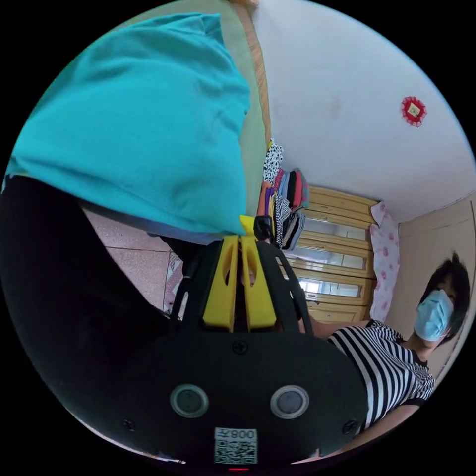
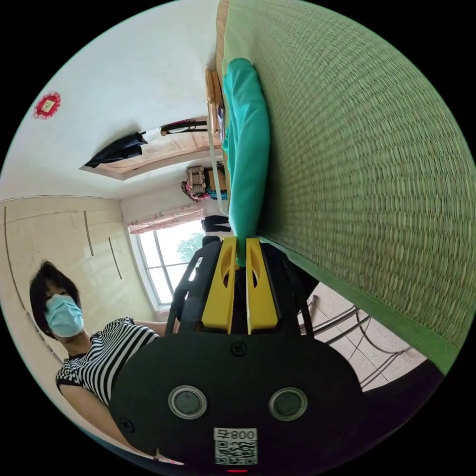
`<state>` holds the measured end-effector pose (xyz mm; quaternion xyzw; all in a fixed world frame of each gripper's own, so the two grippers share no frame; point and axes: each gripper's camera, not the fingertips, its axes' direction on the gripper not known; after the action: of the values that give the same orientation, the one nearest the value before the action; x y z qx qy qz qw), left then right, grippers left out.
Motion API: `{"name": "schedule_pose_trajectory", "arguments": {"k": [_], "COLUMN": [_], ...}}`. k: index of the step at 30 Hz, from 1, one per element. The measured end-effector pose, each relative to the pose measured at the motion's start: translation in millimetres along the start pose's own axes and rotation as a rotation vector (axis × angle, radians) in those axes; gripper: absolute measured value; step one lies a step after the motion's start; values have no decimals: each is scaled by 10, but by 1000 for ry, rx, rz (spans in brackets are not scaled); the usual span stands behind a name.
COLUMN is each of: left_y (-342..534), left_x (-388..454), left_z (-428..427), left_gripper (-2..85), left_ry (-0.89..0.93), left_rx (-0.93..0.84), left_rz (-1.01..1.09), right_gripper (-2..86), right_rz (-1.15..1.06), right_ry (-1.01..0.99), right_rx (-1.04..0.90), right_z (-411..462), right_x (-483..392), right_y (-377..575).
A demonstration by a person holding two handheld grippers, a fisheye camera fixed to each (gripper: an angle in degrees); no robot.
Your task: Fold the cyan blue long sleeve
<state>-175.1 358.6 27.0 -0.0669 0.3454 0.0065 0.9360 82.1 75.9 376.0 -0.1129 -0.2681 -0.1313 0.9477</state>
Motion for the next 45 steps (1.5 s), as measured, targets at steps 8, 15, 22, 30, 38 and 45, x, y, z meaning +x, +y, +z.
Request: {"name": "schedule_pose_trajectory", "arguments": {"k": [8,15,22,30,38,45], "left_y": [409,688,676,615,584,475], "left_x": [-80,-266,-455,-437,-244,-151], "left_z": [-1176,-1798,-2095,-2332,-2501,-2566], "left_gripper": [42,84,114,129,151,162], "left_ry": [51,166,279,361,419,455], "left_rx": [277,509,573,590,558,520], "left_rz": [-61,-157,-272,-316,-309,-309], "right_gripper": [21,20,20,20,20,20], "right_rz": [-82,-148,-163,-176,-186,-191], "right_ry": [-14,-16,-24,-27,-36,-51], "right_rx": [-26,-53,-55,-62,-61,-60], "right_z": [49,175,262,347,379,393], "right_x": [-411,-754,-872,-951,-1006,-1033], "right_y": [-157,-351,-465,-554,-678,-786]}}
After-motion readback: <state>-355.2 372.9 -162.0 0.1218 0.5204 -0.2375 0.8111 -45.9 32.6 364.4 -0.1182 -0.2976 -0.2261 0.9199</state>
